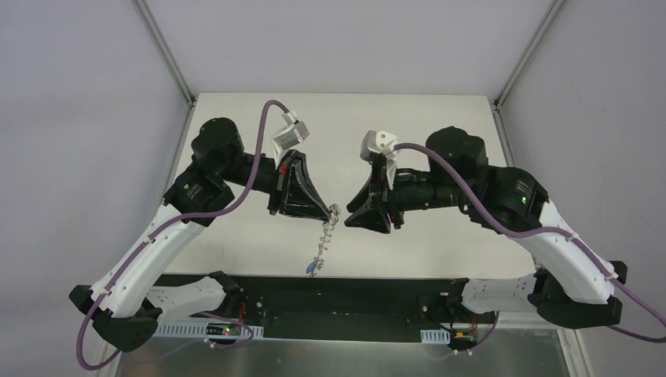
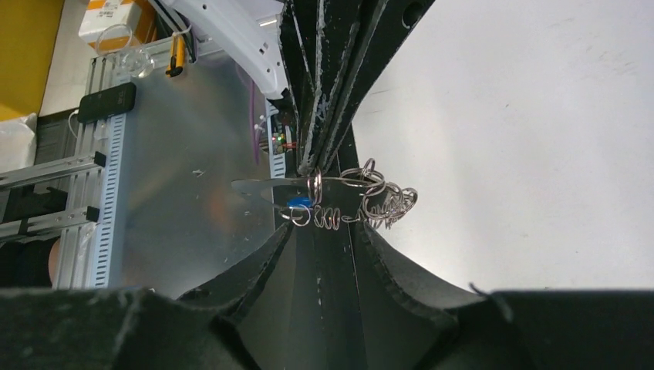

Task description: Put the keys on the keyring

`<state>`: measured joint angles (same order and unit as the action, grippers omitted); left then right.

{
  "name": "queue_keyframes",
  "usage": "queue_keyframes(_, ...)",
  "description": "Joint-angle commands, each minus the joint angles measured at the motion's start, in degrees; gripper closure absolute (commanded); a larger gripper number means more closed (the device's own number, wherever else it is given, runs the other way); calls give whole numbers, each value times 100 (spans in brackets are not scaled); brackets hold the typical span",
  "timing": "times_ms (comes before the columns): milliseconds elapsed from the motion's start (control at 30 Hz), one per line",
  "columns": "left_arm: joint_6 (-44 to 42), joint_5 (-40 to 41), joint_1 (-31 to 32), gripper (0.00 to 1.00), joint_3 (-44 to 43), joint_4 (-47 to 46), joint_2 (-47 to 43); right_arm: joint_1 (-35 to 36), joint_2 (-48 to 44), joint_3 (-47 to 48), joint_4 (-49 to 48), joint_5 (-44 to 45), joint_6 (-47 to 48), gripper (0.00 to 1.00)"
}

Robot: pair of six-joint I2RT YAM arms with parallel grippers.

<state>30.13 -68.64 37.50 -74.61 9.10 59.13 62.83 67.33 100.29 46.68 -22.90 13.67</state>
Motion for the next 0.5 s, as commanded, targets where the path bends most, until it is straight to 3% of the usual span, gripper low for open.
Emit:
queue_keyframes(0, -214, -543, 12, 100, -236, -24, -7, -39, 184, 375, 438, -523, 287, 63)
queue_keyframes(467, -356, -506, 12, 100, -193, 91, 6, -193, 770, 949, 415, -1095, 50, 62)
